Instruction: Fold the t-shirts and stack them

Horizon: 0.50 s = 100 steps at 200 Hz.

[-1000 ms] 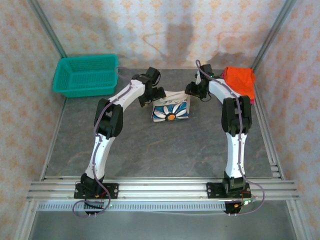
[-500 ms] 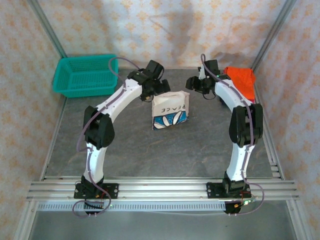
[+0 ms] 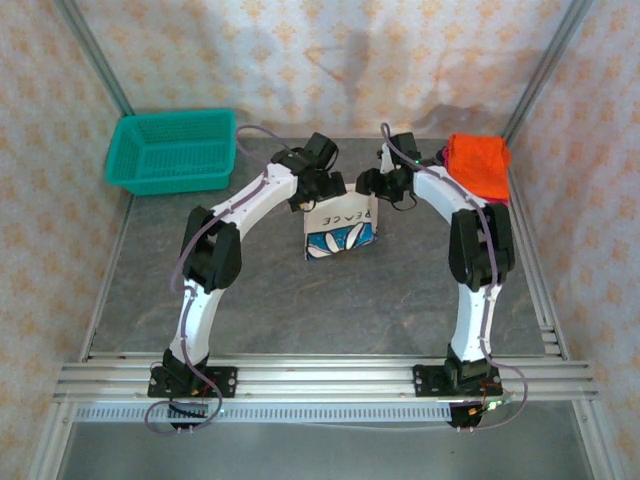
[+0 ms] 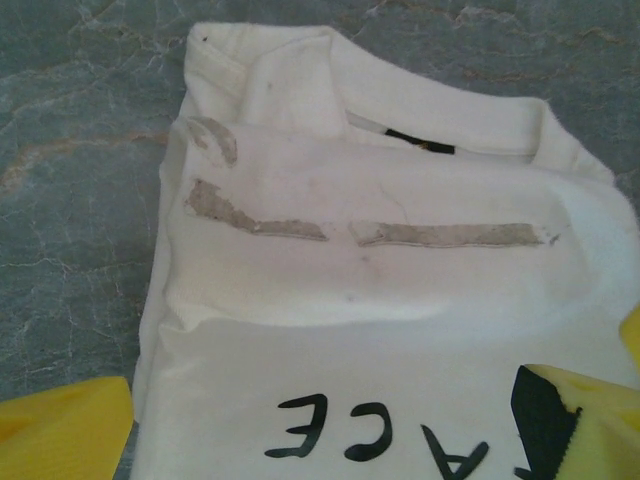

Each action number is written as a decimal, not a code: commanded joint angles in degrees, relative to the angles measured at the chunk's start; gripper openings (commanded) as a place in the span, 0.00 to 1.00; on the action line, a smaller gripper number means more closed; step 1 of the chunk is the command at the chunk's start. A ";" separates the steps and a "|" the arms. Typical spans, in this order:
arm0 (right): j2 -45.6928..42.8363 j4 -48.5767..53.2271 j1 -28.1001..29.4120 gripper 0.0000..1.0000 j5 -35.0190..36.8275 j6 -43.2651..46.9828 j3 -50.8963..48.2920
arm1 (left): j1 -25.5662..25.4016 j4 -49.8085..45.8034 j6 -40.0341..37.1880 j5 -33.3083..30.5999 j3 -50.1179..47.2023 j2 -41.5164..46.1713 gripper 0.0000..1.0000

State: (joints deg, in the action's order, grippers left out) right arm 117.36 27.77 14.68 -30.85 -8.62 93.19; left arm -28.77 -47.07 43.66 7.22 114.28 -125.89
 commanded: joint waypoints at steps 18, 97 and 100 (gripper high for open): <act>8.00 0.98 -0.53 0.46 -0.95 -0.87 8.07 | 0.07 2.07 0.99 -1.31 -5.05 4.44 0.97; 0.59 -4.27 -0.70 0.00 1.45 0.49 3.13 | 0.79 2.64 0.55 -1.69 -7.60 7.21 0.97; 0.07 -4.83 -0.70 0.00 1.93 0.52 2.49 | 0.80 2.68 0.50 -1.69 -7.58 7.28 0.97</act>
State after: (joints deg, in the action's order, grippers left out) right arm 125.19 27.27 14.41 -32.64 -9.10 99.85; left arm -28.73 -45.39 43.88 7.16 107.44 -121.97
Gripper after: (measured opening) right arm 0.052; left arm 0.974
